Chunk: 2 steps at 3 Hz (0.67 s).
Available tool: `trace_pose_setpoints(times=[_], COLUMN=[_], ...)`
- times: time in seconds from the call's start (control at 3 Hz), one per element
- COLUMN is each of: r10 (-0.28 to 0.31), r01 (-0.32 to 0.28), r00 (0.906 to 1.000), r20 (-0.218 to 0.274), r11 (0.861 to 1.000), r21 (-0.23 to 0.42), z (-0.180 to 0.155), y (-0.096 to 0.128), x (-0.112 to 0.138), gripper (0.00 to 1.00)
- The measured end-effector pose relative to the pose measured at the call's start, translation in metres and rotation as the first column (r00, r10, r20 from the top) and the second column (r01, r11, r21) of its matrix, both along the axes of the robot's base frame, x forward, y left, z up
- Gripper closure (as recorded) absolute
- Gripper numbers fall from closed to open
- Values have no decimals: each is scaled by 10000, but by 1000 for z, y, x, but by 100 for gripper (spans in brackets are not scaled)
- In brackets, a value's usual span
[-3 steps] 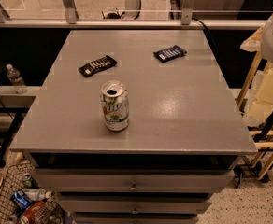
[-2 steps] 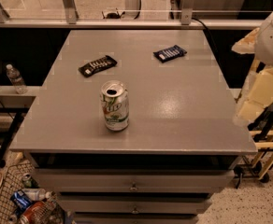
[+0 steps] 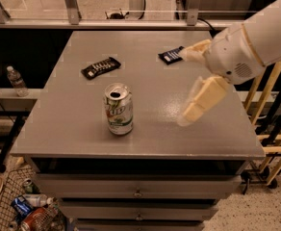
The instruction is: Move 7up can near rxbar chocolate
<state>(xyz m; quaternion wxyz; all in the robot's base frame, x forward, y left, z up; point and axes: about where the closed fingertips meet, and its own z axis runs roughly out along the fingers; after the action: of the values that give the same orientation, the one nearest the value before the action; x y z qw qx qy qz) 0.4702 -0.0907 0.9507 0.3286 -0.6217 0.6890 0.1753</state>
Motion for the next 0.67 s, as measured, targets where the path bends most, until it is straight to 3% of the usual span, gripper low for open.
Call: trace_pose_setpoints(times=[0.33,0.67], r10=[398,473], r01=[-384,-421], r00=[9991,9981], r20=[-130,-394], r11=[9952,9915], r21=[898,1230], z=[15,-8], y=[27,33], x=[-8,-7], gripper=[0,0])
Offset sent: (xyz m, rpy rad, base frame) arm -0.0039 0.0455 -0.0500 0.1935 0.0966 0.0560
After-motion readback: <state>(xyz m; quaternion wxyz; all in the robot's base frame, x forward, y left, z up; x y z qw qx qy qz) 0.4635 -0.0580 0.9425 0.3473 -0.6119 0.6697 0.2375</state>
